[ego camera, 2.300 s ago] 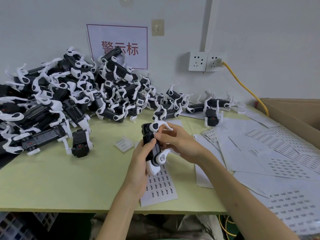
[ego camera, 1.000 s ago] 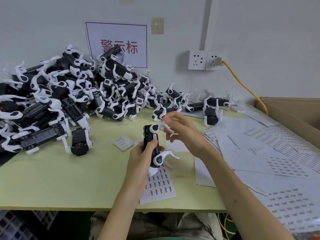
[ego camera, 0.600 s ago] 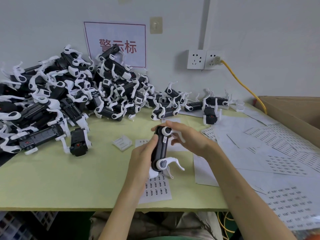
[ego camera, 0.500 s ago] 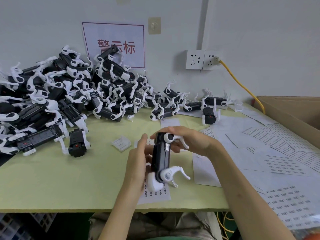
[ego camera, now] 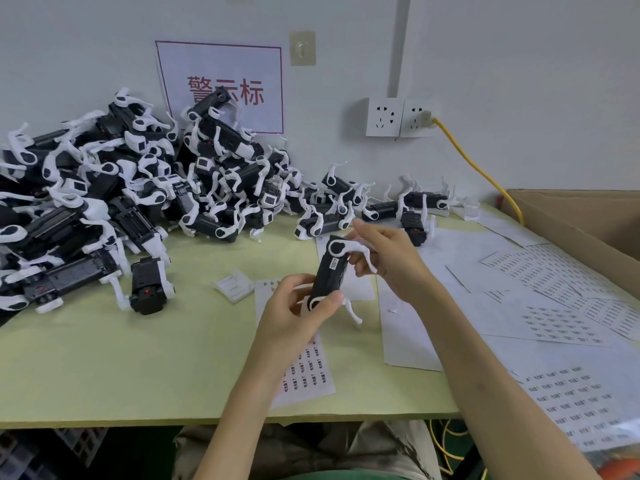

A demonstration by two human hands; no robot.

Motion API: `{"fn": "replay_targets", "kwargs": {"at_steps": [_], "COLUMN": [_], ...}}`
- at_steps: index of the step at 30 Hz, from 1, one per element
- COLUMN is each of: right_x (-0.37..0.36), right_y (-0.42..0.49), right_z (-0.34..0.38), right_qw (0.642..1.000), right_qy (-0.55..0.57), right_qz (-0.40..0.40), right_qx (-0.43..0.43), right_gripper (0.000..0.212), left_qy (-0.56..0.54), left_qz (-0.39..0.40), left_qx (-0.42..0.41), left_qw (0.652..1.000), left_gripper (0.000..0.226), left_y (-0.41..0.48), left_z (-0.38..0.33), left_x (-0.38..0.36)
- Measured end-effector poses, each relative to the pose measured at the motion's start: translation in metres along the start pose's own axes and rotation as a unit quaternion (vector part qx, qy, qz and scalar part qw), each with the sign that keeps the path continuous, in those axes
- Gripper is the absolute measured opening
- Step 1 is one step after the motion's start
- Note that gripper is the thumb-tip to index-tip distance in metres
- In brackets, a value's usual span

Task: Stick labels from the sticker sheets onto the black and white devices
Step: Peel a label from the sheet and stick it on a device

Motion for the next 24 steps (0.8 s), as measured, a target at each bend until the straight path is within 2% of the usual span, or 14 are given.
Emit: {"fn": "replay_targets", "kwargs": {"at_steps": [3,7,10,14,19,21,24], "right_x": [-0.01,-0.02,-0.021,-0.022,-0.03,-0.029,-0.015], "right_y": [-0.002,-0.006,-0.009,-0.013,-0.02,-0.02,-0.01], "right_z": [-0.003,-0.004,-0.002,-0.007,-0.014,-0.011,-0.016], "right_qw": [1.0,0.995,0.988,0.98,0.966,0.966,0.977], "right_qy": [-0.01,-0.023,-0.063,-0.101,-0.062,-0.067,-0.106], "right_qz": [0.023,0.098,0.138,0.169,0.246,0.246,0.174], "right_qx": [-0.002,0.012,0.029,0.022,-0.044,-0.041,-0.058], "right_gripper": [0.032,0.04,0.049,0.049,0.047,0.04,0.046], "left_qy": [0.022,0.005,-0.036,-0.09,-0.139,-0.147,-0.155], "left_qz": [-0.018,-0.051,-0.089,-0.146,-0.133,-0.113,-0.092], "left_qx": [-0.009,-0.014,-0.008,0.001,0.016,0.018,0.018], "left_qw": [1.0,0.999,0.995,0.985,0.981,0.982,0.983], "left_gripper": [0.044,0.032,0.043,0.056,0.058,0.06,0.057], "left_y": [0.001,0.001,0.0,0.0,0.002,0.003,0.004], "left_z": [0.002,0.002,-0.001,-0.001,0.001,0.001,0.001], "left_x": [0.002,0.008,0.015,0.028,0.029,0.025,0.021]}}
Point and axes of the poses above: each hand's wrist, its own y-axis towards the middle knuckle, its own x-axis out of the back of the hand, z = x × y, the point moved 8 cm from there along y, towards the middle knuckle, and after that the axes turned 8 degrees about -z, right-handed, at the moved point
